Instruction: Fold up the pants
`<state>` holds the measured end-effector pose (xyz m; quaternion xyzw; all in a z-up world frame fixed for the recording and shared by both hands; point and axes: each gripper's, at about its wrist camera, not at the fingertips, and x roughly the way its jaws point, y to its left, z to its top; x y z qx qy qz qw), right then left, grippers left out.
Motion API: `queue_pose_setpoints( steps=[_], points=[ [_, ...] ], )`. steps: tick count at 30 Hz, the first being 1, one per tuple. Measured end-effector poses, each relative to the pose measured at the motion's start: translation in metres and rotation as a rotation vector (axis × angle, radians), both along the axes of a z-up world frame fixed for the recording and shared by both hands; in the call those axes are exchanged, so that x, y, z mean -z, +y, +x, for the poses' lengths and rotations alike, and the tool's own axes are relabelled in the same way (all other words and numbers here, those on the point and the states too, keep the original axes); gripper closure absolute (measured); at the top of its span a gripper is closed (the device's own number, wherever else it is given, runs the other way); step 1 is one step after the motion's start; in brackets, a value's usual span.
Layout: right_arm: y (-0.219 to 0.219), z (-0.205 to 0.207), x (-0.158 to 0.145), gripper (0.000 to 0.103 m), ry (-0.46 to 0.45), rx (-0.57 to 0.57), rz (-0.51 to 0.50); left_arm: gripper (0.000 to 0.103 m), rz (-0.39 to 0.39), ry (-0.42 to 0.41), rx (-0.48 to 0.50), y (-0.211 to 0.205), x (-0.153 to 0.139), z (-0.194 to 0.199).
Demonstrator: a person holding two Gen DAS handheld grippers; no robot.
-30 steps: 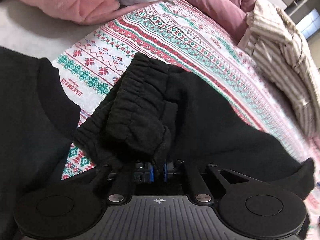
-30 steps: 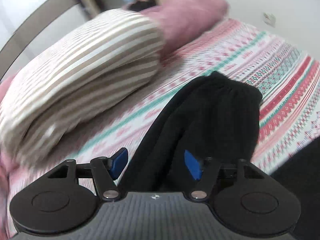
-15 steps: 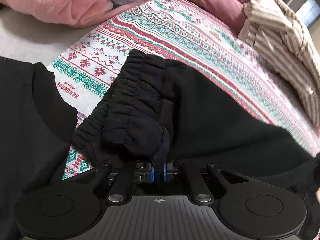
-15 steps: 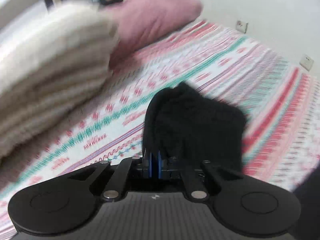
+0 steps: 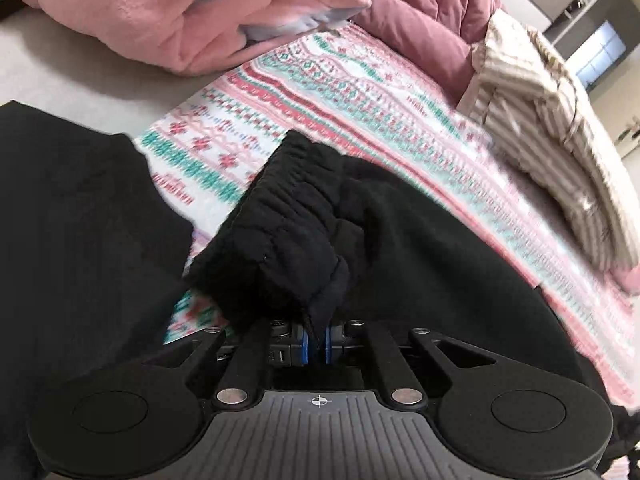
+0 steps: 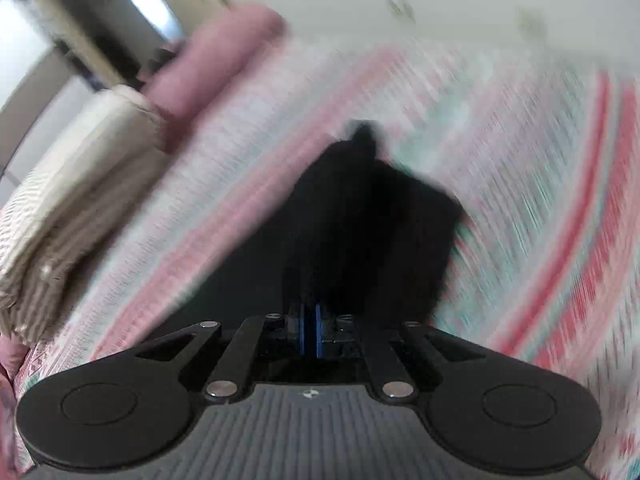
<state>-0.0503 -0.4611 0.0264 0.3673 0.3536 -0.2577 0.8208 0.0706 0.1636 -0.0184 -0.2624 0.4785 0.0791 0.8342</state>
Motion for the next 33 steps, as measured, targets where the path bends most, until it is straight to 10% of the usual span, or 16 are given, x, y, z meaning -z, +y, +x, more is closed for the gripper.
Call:
queue_pose_setpoints(
  steps=[14, 25, 29, 33],
  points=[
    [-0.003, -0.038, -0.015, 0.062, -0.097, -0.059, 0.018, 0.09, 0.04, 0.0, 0.054, 0.005, -0.004, -0.029],
    [-0.005, -0.027, -0.002, 0.06, 0.063, -0.097, -0.012, 0.086, 0.034, 0.056, 0.018, 0.005, 0.007, -0.013],
    [-0.023, -0.041, -0.021, 0.013, -0.025, 0.015, -0.051, 0.078, 0.009, -0.008, -0.002, 0.016, -0.018, -0.028],
    [-0.05, -0.039, -0.018, 0.006, -0.087, 0.117, -0.008, 0.067, 0.08, -0.19, 0.041, 0.002, -0.06, -0.037]
  ],
)
